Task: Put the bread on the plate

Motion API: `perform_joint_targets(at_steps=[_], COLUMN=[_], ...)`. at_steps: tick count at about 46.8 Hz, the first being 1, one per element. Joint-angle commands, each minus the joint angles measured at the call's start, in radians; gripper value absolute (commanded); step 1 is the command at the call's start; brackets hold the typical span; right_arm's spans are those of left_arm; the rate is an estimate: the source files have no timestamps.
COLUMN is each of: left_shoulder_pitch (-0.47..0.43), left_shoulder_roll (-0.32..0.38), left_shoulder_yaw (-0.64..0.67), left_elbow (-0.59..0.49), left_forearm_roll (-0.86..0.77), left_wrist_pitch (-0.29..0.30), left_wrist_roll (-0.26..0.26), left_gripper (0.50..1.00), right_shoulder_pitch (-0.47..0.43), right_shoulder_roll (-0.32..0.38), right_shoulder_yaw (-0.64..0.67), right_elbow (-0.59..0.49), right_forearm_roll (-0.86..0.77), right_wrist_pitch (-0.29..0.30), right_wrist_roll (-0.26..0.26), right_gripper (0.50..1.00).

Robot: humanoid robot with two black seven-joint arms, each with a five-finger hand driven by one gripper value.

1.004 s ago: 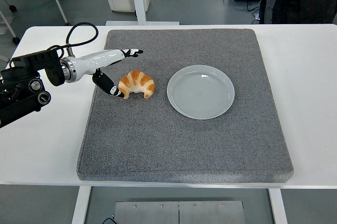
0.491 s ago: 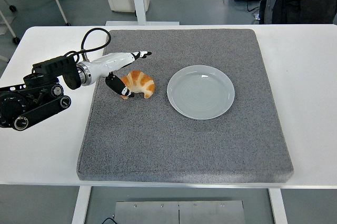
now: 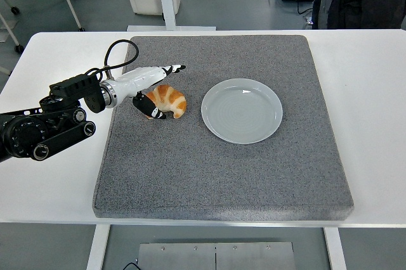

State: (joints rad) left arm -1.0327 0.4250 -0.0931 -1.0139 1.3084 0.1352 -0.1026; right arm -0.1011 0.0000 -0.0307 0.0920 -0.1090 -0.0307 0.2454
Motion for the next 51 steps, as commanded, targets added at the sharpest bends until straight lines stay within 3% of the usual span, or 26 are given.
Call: perform_joint_targets(at_steps=[1,4,9,18,21,34,51], left_shoulder_pitch=[0.0,0.0,0.006,0.005,0.005,-0.013,-0.125], left_shoulder_roll=[-0.002,-0.005,-0.015,-0.017,-0.023,-0.026,-0.006], left_shoulder_yaw=[0.024,0.032,0.038,0.036,0.036,0.036,0.036], left_elbow=[0.001,0.009,0.017,0.037,0.043,0.046,0.031], left_forearm_roll=[-0.003,-0.003,-0.003,-0.012,-0.014,-0.015,-0.018], left_wrist_pitch=[0.021,0.03,0.038,0.038,0.038,0.037,0.03], left_wrist_roll=[0.0,0.0,0.0,0.0,0.001,-0.008,-0.003], left_gripper=[0.977,0.939,0.783,0.601,0.509,0.5,0.5], right_shoulder_pitch=[0.0,0.0,0.0,0.0,0.0,0.0,0.0], right_shoulder_roll=[0.0,0.0,0.0,0.0,0.0,0.0,0.0], right_shoulder_yaw=[0.0,0.0,0.0,0.0,0.0,0.0,0.0], right_elbow=[0.0,0.0,0.0,0.0,0.0,0.0,0.0], right_forearm_roll=[0.0,0.0,-0.001,0.0,0.0,0.0,-0.001], right_wrist_pitch=[0.0,0.0,0.0,0.0,0.0,0.0,0.0], right_wrist_roll=[0.0,0.0,0.0,0.0,0.0,0.0,0.0], right_gripper=[1.0,1.0,1.0,1.0,1.0,1.0,1.0])
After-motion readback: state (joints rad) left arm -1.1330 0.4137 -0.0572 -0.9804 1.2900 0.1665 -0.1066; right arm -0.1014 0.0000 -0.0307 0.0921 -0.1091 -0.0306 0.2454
